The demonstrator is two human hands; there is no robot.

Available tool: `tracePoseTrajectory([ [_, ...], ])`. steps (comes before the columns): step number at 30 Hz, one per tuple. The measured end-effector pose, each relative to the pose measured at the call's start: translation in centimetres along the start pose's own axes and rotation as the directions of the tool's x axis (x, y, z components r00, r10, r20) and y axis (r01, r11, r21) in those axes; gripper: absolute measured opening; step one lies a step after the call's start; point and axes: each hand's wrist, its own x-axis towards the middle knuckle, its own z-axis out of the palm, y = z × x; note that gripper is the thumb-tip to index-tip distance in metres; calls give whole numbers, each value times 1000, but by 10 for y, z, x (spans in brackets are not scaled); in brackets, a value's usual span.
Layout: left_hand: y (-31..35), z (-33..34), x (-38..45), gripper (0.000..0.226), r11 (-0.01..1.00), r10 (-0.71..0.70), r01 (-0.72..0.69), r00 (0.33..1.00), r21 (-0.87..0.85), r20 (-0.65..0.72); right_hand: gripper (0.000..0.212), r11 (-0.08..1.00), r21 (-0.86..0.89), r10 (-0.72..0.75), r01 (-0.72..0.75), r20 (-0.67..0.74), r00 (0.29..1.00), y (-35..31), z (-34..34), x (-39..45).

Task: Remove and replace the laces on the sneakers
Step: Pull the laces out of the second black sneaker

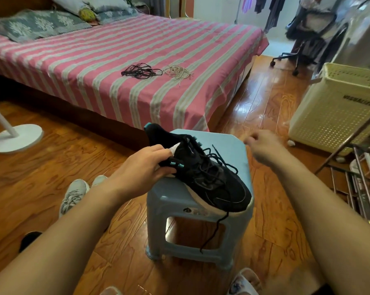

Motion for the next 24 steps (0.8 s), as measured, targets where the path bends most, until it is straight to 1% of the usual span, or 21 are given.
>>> tracePoseTrajectory([
  [1,0,0,0,10,1000,3,-3,1000,-3,5,27,974,169,-160,150,43,986,-12,3,-5],
  [2,0,0,1,10,1000,4,-4,1000,-6,10,28,925,301,-276,232,112,955,-26,7,-16],
  [3,0,0,1,10,1000,3,-3,1000,-8,12,26,885,369,-371,284,190,909,-38,13,-25],
  [4,0,-1,1,10,1000,0,0,1000,-12,14,23,863,365,-447,350,227,865,-43,21,-29],
  [5,-1,-1,1,10,1000,-3,3,1000,-16,17,18,855,310,-491,416,225,841,-44,26,-27],
  [6,-1,-2,1,11,1000,-5,5,1000,-23,21,14,866,241,-485,438,197,852,-40,27,-22],
  [7,-2,-2,1,11,999,-7,8,1000,-35,25,13,894,198,-434,403,153,888,-31,24,-13],
  [8,-2,-3,0,12,999,-11,12,1000,-47,29,13,943,204,-289,265,101,952,-20,17,-4],
  [9,-2,-3,0,13,998,-16,18,999,-54,31,15,969,232,-93,79,50,994,-7,8,4],
  [10,-1,-3,-1,13,998,-21,22,999,-56,29,20,968,223,119,-116,2,993,9,-1,9],
  [11,-1,-3,-1,12,998,-23,25,999,-52,26,24,956,139,268,-259,-49,962,24,-6,12],
  [12,0,-3,-1,11,999,-24,25,999,-44,23,28,950,27,311,-310,-69,948,32,-7,12],
  [13,1,-2,0,10,999,-22,23,999,-37,23,30,968,-50,241,-244,-59,969,32,-1,11],
  [14,2,-2,0,10,999,-21,22,1000,-37,24,33,996,-59,70,-71,-19,997,26,6,8],
  [15,1,-2,1,9,999,-20,21,999,-40,27,36,993,25,-120,118,52,991,12,14,0],
  [17,0,-3,1,10,999,-18,19,999,-42,34,35,897,244,-414,369,167,895,-19,24,-17],
  [18,0,-3,1,11,999,-16,17,999,-44,36,31,848,278,-508,452,176,844,-31,28,-24],
  [20,0,-3,1,13,998,-12,14,999,-54,38,19,800,195,-593,567,117,797,-40,34,-25],
  [22,-2,-3,0,17,998,-14,17,999,-57,43,15,817,107,-575,566,81,814,-31,32,-13],
  [23,-2,-3,-1,18,998,-15,17,999,-56,46,16,874,70,-484,480,45,874,-22,29,-5],
  [24,-3,-4,-1,17,998,-16,18,999,-55,48,16,950,68,-300,303,-49,953,-6,23,7],
])
